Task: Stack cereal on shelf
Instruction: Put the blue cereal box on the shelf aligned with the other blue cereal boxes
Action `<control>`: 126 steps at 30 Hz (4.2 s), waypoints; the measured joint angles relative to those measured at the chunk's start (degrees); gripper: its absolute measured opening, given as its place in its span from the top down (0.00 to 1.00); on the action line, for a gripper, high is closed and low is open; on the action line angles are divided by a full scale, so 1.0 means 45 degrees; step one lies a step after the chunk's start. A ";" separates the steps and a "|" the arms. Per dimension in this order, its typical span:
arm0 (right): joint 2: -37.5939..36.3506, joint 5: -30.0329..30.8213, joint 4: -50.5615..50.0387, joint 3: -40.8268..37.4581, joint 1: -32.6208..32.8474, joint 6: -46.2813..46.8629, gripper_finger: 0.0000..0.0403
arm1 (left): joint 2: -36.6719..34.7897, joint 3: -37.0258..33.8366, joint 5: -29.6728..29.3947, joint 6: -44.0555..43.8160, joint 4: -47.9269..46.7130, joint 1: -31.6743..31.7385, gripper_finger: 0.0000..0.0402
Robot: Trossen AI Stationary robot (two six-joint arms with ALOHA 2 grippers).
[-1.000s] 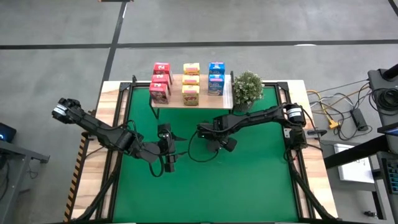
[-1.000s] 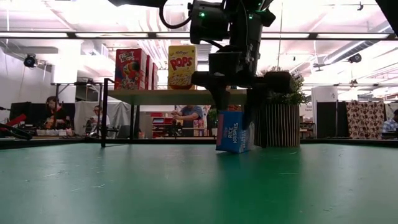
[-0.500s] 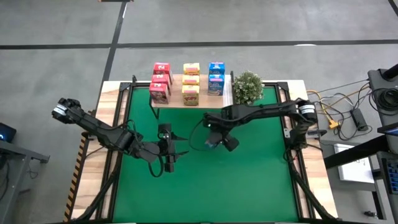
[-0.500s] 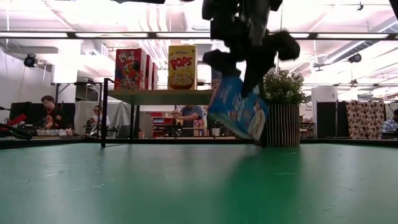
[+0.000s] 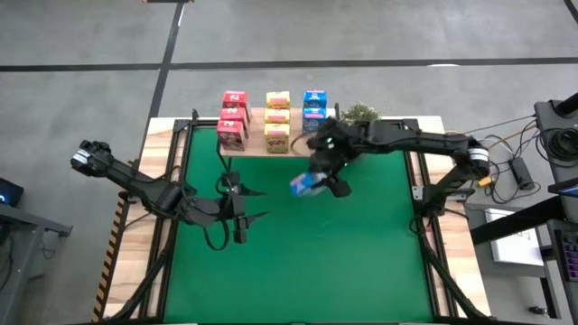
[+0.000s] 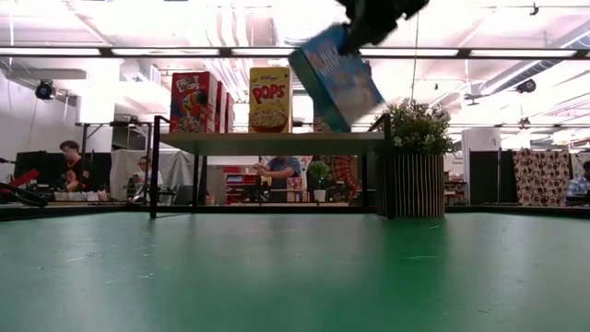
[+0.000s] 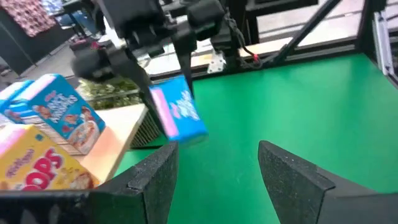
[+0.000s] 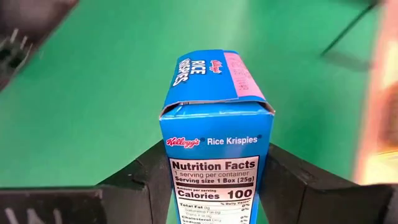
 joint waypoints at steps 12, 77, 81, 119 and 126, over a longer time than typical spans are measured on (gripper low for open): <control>-0.3262 0.1308 0.5980 -0.3247 -0.1439 0.1799 0.56 | -0.0551 -0.0008 -0.0182 -0.0029 -0.0070 0.0000 0.49; -0.5092 0.5022 1.3662 -0.9305 -0.2244 0.4284 0.39 | -0.0526 -0.0049 -0.0175 0.0208 -0.0052 -0.0004 0.49; -0.5692 0.5038 1.3209 -0.9305 -0.2013 0.5036 0.39 | -0.0798 -0.0019 -0.0175 0.0455 -0.0763 -0.0005 0.49; -0.3734 1.0916 1.2751 -0.9305 0.1557 0.5464 0.98 | -0.2664 -0.0602 -0.0181 0.0996 -0.0957 -0.0003 0.49; -0.3720 1.1008 1.3005 -0.9305 0.1557 0.5425 0.98 | -0.2664 -0.0602 -0.0184 0.0998 -0.0947 -0.0002 0.49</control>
